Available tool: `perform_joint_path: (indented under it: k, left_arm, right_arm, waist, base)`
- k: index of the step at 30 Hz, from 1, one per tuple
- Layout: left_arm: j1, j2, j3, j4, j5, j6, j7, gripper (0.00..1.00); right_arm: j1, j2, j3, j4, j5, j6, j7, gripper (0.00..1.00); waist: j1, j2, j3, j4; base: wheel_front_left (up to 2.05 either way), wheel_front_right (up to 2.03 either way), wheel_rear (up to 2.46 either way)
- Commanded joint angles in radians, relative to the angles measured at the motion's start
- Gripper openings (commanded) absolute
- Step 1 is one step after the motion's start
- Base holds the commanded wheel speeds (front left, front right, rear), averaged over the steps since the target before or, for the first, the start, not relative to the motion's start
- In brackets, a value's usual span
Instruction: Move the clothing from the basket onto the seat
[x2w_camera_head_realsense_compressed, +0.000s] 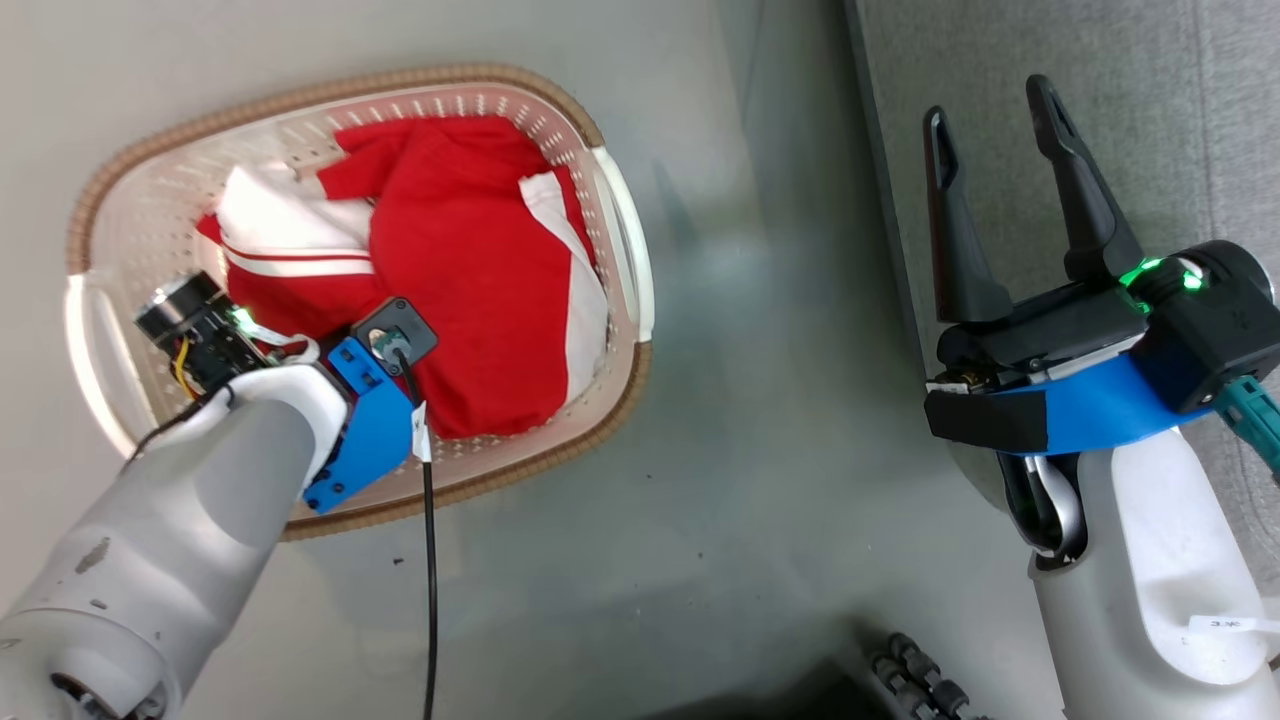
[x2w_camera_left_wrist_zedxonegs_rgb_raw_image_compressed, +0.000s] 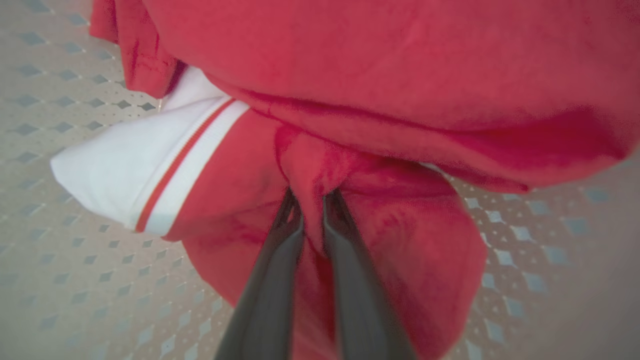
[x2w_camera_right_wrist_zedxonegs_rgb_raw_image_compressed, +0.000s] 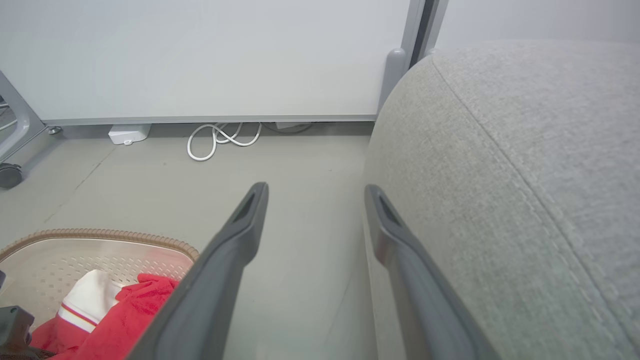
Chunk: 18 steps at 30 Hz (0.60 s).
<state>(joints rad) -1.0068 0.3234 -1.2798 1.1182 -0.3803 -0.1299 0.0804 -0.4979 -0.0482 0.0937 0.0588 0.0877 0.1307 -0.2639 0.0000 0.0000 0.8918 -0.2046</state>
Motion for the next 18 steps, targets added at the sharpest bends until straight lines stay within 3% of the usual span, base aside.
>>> perform_joint_path:
  k: [1, 18]
  left_arm:
    - [0.003, -0.009, -0.003, -0.001, -0.012, -0.001, -0.018, 0.00]
    - [0.109, -0.101, -0.003, -0.001, -0.132, -0.001, -0.207, 0.00]
  right_arm:
    - [0.008, -0.004, -0.003, 0.006, -0.009, 0.000, -0.001, 1.00]
    - [0.088, -0.004, -0.031, 0.072, -0.045, 0.000, -0.001, 1.00]
  waist:
    - [0.0000, 0.0000, -0.037, 0.017]
    - [0.0000, 0.0000, -0.298, 0.113]
  base:
    - [0.00, 0.00, 0.00]
    - [0.00, 0.00, 0.00]
